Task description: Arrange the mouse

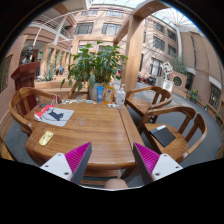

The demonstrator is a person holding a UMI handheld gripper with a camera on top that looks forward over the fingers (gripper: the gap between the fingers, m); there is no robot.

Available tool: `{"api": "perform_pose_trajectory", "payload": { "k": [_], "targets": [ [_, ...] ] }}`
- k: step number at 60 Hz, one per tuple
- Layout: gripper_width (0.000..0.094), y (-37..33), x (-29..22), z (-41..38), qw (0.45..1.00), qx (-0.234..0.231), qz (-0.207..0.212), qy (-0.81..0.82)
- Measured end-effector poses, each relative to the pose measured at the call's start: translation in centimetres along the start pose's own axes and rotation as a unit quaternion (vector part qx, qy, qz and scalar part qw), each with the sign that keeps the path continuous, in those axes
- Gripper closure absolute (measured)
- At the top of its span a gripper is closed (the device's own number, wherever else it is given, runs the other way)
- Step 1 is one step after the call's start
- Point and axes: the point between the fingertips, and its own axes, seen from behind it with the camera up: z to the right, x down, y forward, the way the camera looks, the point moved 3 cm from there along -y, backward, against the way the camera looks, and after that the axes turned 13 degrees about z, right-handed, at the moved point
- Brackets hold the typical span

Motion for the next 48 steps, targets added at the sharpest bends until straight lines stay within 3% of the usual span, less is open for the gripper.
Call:
{"api": "perform_pose_trajectory", "payload": {
  "k": [16,27,38,48],
  "targets": [
    [0.0086,-1.4,5.8,-4.6,0.998,-0.020,-0.050,-0.016],
    [0.0083,-1.9,9.7,-13.8,0.993,-0.082,-0.087,-0.015],
    [0.0080,0.4,9.3,-24.9,0.987,-0.138,-0.079,0.014],
    [0.0081,5.7,8.4,-32.1,0.987,-0.136,-0.070,0.045]
  ]
}}
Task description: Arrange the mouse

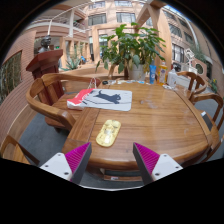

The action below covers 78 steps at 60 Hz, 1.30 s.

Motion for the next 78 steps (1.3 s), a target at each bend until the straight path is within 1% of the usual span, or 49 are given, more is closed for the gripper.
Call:
{"api": "perform_pose_trajectory", "payload": {
  "k": [10,16,17,19,25,30,35,44,50,54,60,67,72,78],
  "targets": [
    [0.0084,5.9,-0.2,-2.1,0.999,0.017,-0.012,0.027],
    [0.0100,8.0,0.3,-2.6,0.999,0.021,-0.025,0.028],
    [0.0115,8.2,0.5,-2.6,0.999,0.021,-0.029,0.030],
    [0.0165,8.7,-0.1,-2.5,0.999,0.024,-0.019,0.025],
    [0.0291,10.0,-0.2,-2.3,0.999,0.036,-0.019,0.016],
    [0.0456,10.7,-0.4,-1.9,0.999,0.045,-0.013,0.000],
    [0.0484,10.9,-0.5,-1.9,0.999,0.047,-0.006,-0.013],
    [0.0580,11.0,-0.6,-1.9,0.999,0.046,0.001,-0.022],
    [0.0584,10.8,-0.8,-1.7,0.998,0.053,0.006,-0.030],
    [0.0585,10.4,-1.4,-1.6,0.998,0.049,0.010,-0.031],
    [0.0584,9.0,-5.2,-2.0,0.998,0.036,0.041,-0.018],
    [0.0585,8.5,-12.6,-2.6,0.995,0.012,0.101,0.008],
    [0.0585,9.7,-18.3,-2.8,0.990,0.002,0.143,0.017],
    [0.0585,13.1,-23.2,-2.6,0.986,0.006,0.168,0.018]
  ]
}}
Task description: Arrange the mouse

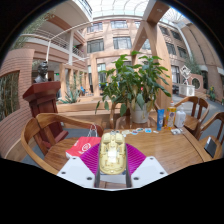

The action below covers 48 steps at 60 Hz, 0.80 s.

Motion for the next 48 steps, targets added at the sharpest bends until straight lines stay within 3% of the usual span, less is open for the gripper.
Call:
{"api": "perform_pose_trajectory", "payload": {
  "k": [7,17,23,32,42,48],
  "targets": [
    [0.0586,6.5,1.1,0.2,1.000,0.005,-0.024,-0.003],
    [0.0586,12.8,8.1,1.3,0.995,0.014,-0.095,-0.011],
    [0.0582,14.5,12.6,1.5,0.989,0.013,-0.144,-0.015],
    [0.0546,15.1,16.7,1.9,0.983,0.013,-0.183,-0.017],
    [0.0409,14.8,17.5,1.7,0.981,0.001,-0.194,0.002],
    [0.0089,13.6,16.1,1.8,0.983,-0.001,-0.183,-0.006]
  ]
}}
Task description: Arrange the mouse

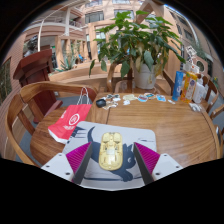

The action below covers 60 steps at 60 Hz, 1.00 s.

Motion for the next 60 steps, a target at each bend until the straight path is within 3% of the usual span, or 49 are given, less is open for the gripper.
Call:
{"api": "perform_pose_trajectory", "payload": {
  "k": [1,4,29,60],
  "targets": [
    [0.0060,-0.6,-0.4,0.1,1.000,0.000,0.002,-0.001],
    [0.0092,-2.0,-1.1,0.0,1.000,0.001,0.013,-0.004],
    [0.0078,-17.7,-5.5,-0.4,0.997,0.004,0.079,-0.015],
    [0.0078,-25.6,-3.8,-0.3,0.996,-0.001,0.085,-0.028]
  ]
}}
